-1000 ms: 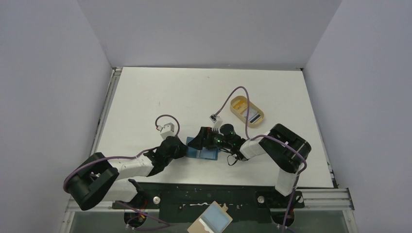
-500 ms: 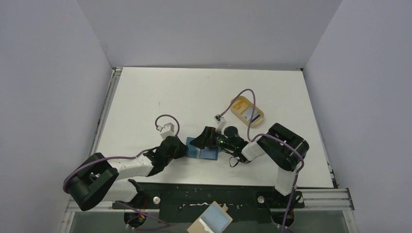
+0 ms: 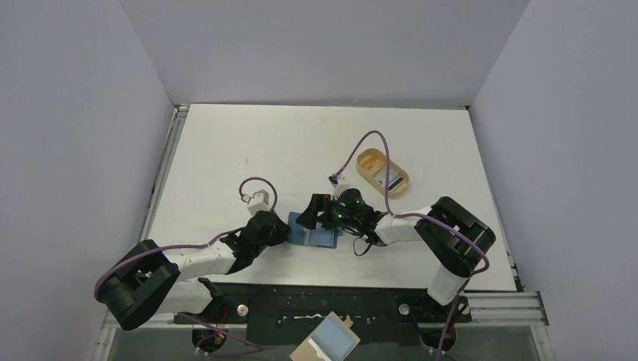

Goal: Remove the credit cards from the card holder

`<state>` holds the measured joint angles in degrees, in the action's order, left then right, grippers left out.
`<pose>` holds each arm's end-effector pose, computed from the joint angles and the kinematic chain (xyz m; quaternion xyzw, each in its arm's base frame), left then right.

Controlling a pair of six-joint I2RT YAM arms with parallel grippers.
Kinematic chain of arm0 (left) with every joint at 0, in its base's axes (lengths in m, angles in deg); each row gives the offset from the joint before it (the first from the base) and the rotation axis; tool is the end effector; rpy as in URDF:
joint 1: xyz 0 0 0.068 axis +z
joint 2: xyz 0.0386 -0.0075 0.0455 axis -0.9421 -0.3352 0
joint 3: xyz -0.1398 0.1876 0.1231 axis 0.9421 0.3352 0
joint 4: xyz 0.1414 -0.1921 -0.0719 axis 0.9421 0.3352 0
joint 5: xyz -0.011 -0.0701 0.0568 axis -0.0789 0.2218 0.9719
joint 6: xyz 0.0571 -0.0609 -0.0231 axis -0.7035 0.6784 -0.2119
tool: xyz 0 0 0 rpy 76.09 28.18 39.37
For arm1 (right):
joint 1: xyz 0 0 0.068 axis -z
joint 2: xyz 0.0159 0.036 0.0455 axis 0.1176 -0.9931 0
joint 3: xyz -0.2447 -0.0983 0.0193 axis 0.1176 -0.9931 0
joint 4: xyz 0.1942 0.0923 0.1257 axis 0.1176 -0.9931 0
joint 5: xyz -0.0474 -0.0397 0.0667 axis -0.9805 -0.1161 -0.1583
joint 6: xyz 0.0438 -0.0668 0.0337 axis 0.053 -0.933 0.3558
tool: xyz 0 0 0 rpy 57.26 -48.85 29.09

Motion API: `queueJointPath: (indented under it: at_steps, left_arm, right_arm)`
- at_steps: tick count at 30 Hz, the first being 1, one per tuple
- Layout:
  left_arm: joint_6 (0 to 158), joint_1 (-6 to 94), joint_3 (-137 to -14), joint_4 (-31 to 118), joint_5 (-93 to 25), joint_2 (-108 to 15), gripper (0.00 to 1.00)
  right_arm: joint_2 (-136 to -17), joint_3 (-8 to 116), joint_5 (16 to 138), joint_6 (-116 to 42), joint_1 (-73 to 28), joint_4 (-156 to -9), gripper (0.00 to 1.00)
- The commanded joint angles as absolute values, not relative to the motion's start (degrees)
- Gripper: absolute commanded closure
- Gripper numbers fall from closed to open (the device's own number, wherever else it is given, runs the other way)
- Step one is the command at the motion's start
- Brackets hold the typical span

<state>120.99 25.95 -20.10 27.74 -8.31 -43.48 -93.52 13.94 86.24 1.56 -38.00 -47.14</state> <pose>0.1876 -0.1518 0.1106 -0.1397 0.8780 -0.2415 0.3890 0.2295 0.2597 0.1206 -0.0728 0.8461 0.4539 0.2697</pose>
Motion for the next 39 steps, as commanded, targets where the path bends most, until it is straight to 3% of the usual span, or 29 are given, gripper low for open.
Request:
queueJointPath:
  at_steps: [1,16,39]
  left_arm:
    - [120.7,26.6,-19.7,27.9,-8.1,-43.2,1.0]
    - [121.0,27.1,-20.7,26.1,-10.2,-51.8,1.0]
    - [121.7,28.2,-20.6,17.4,-14.3,-61.3,1.0]
  right_arm:
    - [-91.7,17.4,80.2,-2.6,-39.5,-57.3,0.02]
    - [-91.1,19.5,79.5,-0.7,-40.2,-60.9,0.02]
    - [-89.2,16.1,84.0,5.8,-43.1,-50.3,0.02]
